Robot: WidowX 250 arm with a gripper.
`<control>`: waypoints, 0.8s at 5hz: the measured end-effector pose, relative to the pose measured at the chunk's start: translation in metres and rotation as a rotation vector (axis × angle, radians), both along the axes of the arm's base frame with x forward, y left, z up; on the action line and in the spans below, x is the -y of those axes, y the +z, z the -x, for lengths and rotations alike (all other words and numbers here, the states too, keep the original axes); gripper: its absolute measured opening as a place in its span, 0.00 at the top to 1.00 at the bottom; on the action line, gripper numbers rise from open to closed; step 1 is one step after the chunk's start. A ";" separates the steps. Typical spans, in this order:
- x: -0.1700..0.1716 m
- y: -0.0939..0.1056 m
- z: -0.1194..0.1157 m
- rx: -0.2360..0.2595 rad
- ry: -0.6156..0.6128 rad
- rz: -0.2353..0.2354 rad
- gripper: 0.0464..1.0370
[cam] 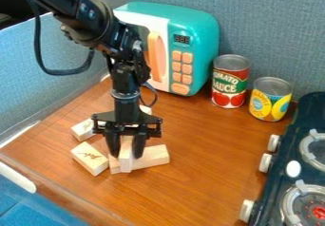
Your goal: Put the rectangle block on top of a block
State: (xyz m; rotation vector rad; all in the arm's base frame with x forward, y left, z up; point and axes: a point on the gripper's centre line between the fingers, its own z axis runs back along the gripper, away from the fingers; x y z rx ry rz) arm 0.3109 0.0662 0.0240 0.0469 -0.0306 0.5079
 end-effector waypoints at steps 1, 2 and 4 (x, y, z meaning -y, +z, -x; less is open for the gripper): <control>-0.001 0.000 0.000 0.000 0.008 -0.003 0.08; 0.001 -0.001 0.002 0.000 0.019 0.000 0.03; 0.053 0.082 0.012 0.047 -0.172 -0.125 0.04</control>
